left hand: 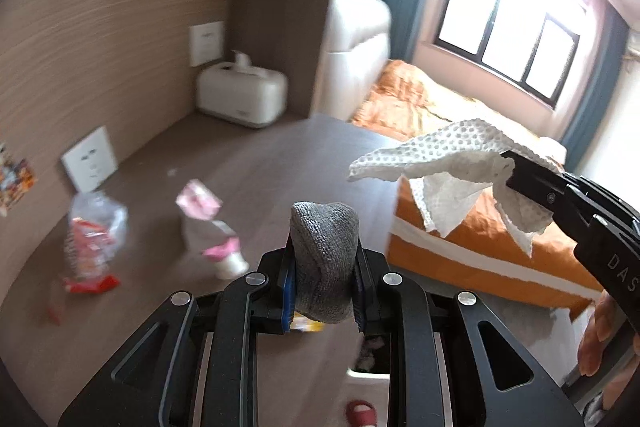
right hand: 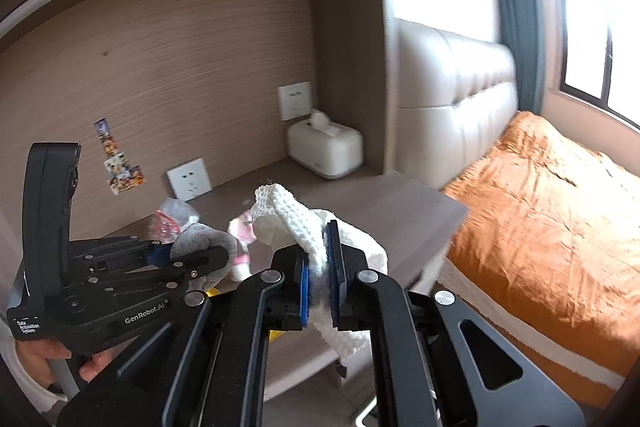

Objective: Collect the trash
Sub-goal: 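Carry the grey item and tissue to the white bin and release both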

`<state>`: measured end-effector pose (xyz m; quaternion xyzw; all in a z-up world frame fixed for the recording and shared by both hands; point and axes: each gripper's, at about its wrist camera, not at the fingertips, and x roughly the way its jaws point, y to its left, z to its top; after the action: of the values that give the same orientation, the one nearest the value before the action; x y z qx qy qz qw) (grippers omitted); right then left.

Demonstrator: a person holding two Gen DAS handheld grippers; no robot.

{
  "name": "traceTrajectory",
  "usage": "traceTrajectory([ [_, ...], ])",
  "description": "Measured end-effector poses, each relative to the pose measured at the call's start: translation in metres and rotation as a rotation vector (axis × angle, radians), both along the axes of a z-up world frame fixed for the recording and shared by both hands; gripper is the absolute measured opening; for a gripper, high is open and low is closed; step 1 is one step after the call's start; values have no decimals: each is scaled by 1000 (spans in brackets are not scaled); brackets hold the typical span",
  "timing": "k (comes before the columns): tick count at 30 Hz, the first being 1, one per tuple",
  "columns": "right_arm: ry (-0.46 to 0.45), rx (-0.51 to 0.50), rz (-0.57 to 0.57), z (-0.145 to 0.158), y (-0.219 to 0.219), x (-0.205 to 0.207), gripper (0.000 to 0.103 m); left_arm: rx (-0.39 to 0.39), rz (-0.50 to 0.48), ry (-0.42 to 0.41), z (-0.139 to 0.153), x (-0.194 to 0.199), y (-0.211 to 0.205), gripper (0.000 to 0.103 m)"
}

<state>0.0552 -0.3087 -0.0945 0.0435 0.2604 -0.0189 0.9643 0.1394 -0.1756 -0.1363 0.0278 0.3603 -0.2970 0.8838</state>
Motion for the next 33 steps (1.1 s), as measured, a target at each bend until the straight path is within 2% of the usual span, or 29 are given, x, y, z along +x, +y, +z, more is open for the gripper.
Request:
traceTrajectory([
  [8,35,29,-109,-14,-51,-32,9,13,-134,32,-12,-16,-68,21],
  [15,105,87,-186,-45,-94,-51,9,51,-235,92,-43,-30,-128,21],
  [19,166,141,-210,-72,-117,-56,9,87,-273,137,-72,-35,-152,21],
  [27,307,238,-229,-143,-152,-54,9,140,-307,257,-155,-38,-188,22],
  [33,401,331,-236,-218,-177,-48,9,162,-313,328,-233,-37,-207,22],
])
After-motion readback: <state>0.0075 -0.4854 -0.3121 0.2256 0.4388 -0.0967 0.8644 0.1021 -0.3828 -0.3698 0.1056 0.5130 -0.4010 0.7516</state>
